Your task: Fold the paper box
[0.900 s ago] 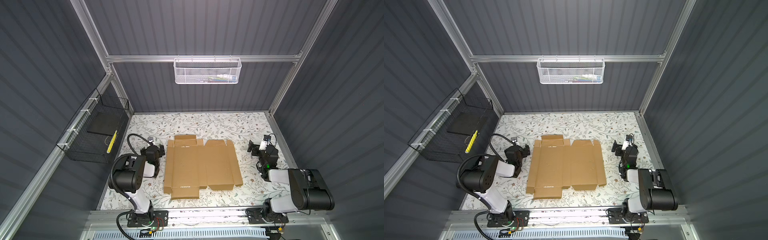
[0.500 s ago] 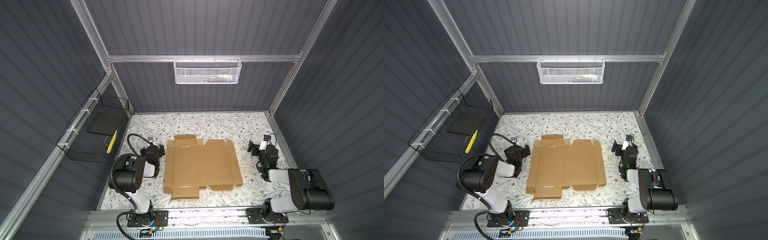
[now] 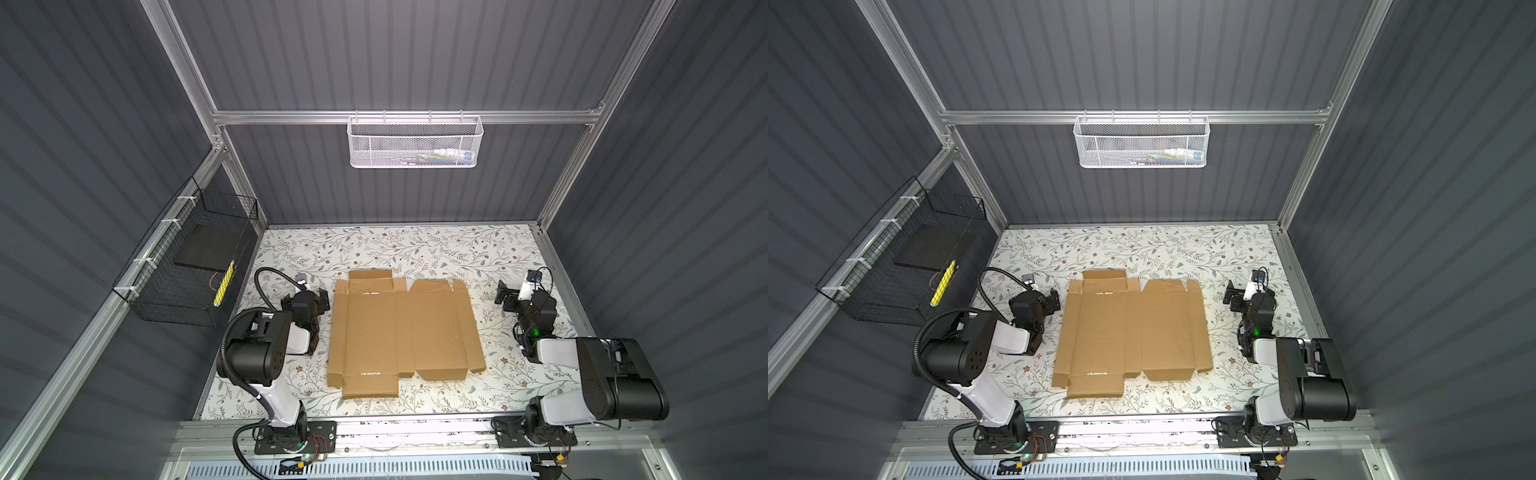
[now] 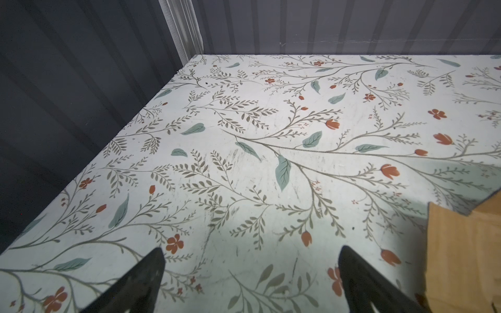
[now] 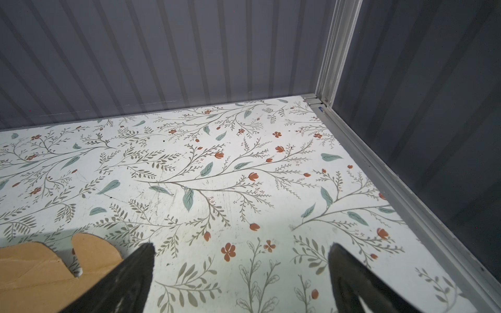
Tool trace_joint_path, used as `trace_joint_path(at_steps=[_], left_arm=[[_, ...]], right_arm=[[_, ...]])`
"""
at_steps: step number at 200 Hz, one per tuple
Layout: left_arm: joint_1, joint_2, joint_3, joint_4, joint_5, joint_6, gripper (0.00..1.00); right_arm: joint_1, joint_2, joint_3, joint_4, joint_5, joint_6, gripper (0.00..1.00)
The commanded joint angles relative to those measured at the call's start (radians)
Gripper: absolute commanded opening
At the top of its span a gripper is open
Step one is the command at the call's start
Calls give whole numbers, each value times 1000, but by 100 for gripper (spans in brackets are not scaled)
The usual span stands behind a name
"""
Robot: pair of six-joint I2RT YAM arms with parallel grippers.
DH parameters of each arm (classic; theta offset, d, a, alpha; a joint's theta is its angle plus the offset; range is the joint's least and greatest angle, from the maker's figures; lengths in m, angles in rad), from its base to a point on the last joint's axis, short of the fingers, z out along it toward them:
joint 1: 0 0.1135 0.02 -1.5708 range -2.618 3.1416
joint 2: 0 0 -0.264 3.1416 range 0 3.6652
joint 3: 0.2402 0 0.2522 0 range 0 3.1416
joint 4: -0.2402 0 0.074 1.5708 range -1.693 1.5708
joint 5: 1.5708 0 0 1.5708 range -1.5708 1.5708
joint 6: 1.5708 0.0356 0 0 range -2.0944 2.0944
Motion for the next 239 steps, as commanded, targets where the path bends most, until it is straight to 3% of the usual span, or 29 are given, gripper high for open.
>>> trace_joint_path(at_steps=[1,109,148,185,217,239], left_arm=[[-5,-10,9,4,-13,1,100],[-5,-14,6,6,-4,4,100],[-5,-118,102,-262,-6,1,100],[-3,-197,181,-416,-48,-25,100],[-2,-264,337,-746,-102,-199,100],[-2,-242,439,-920,-69,-276,100]], right_arm=[[-4,6,13,-3,-3,-1,99],[-4,5,11,0,-1,-1,99],[-3,-55,-2,-21,37,10,99],[-3,-231,78,-356,131,47,99],[-4,-343,144,-593,231,235,99],[-6,-382,228,-837,196,354,99]])
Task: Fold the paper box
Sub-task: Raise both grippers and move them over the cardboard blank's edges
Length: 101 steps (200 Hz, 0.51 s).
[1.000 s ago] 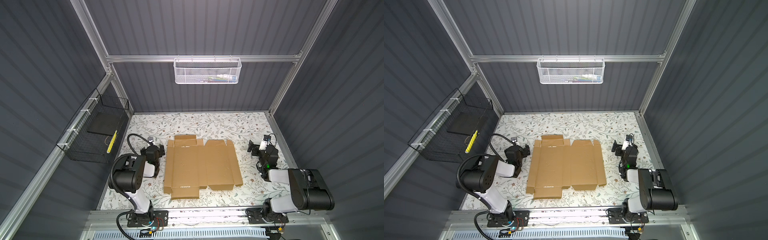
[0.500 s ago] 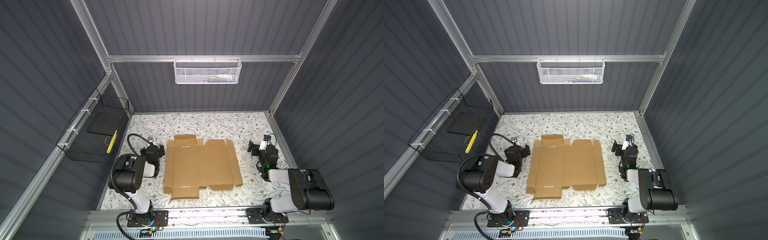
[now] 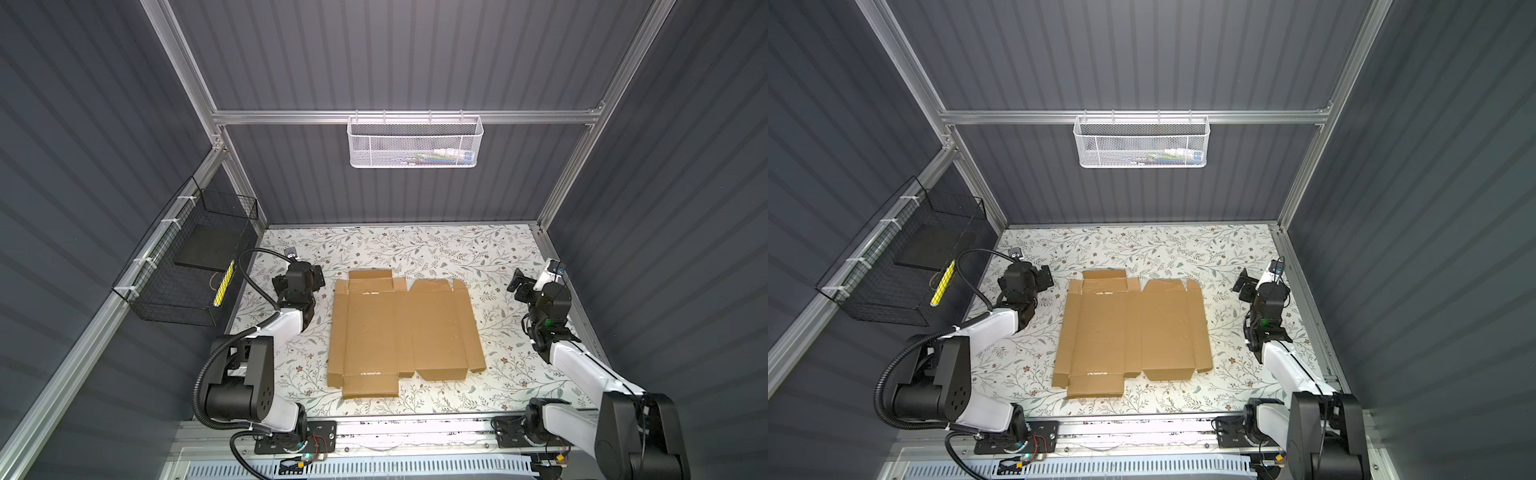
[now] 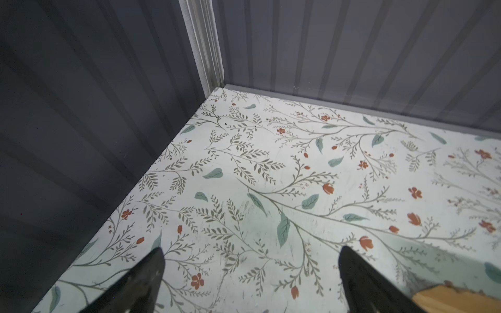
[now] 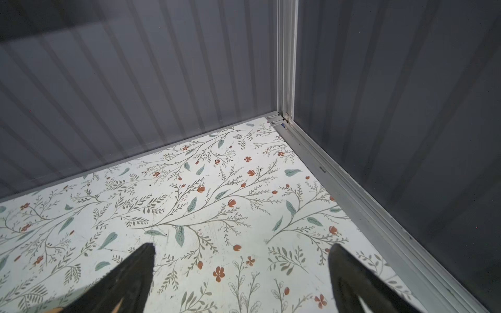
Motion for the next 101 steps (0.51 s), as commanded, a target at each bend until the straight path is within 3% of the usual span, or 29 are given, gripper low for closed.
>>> trace_joint_path(at_steps=[1,28,47,74,101], left_arm=[[-2,-4,102,-280,5,-128,100],[-2,-6,103,-291,161,-165,100],[-3,-26,78,-274,260,-187,100],[-4,-31,74,-295,367,-194,100],[-10,-17,69,-324,431,-207,100]], right_arm=[[-5,-33,83,-338,17,176,99],[-1,-80,109,-502,-109,295,99],[4,-129,93,-559,-133,334,99],[39,-160,103,-648,-122,328,99],[132,-157,128,-714,-36,315,99]])
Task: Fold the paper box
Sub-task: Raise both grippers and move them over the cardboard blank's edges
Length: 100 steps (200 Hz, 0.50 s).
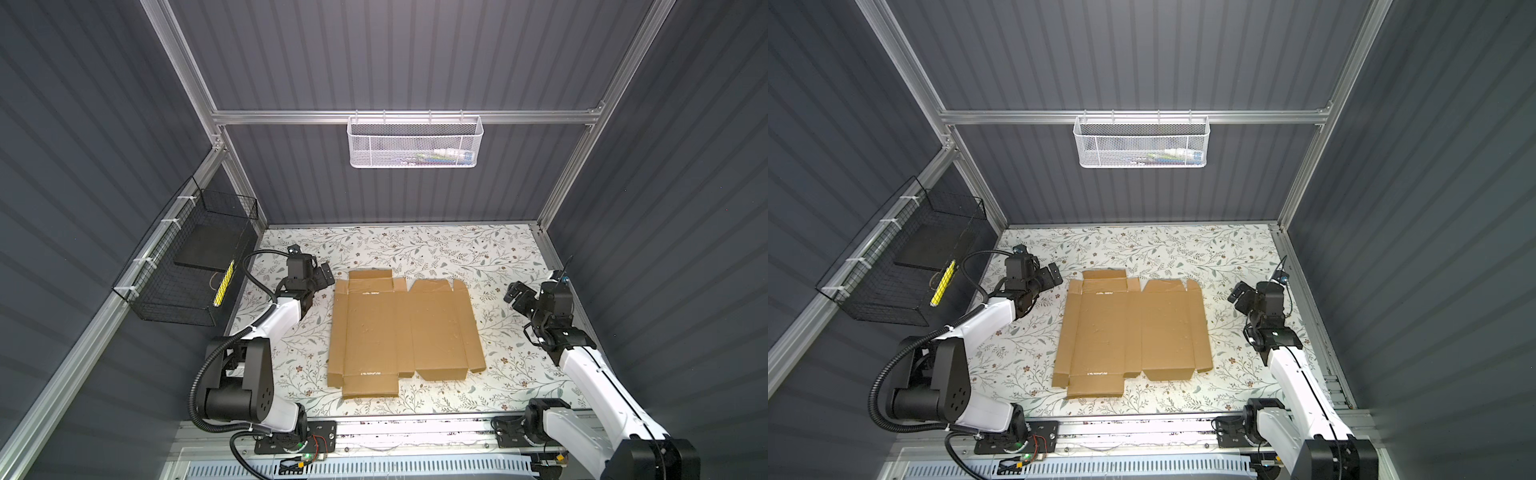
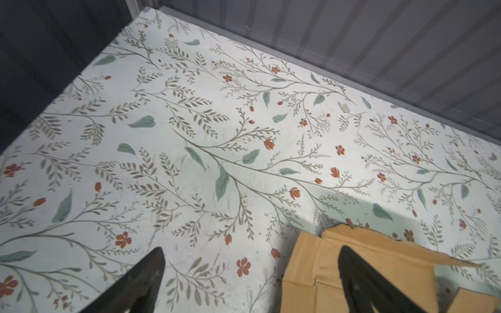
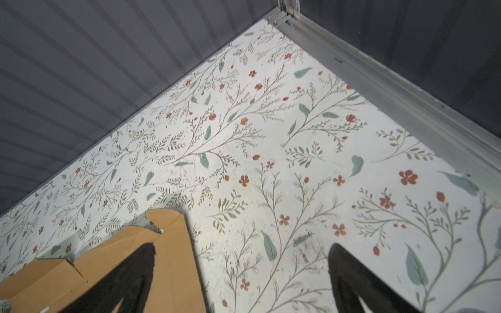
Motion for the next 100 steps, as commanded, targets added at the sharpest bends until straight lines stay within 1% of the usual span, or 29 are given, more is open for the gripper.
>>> trace_joint_path(at_steps=[1,16,60,76,97,100], left_arm=[[-10,-11,-17,-55,114,-33,100],[-19,-2,-8,-84,111,-37,100],[-51,49,83,-281,68,-48,100],[-69,45,86,-314,64,-42,100],[-95,29,80,-329,114,-35,100],[-100,25,79,-330,119,-35,100]], right_arm=[[72,-3,31,-122,64,13,99],[131,4,45,-127,90,13,99],[280,102,141,-196,78,10,99],[346,130,164,-200,76,15,99],[423,164,187,-205,86,27,82],[432,192,190,-204,83,27,79]])
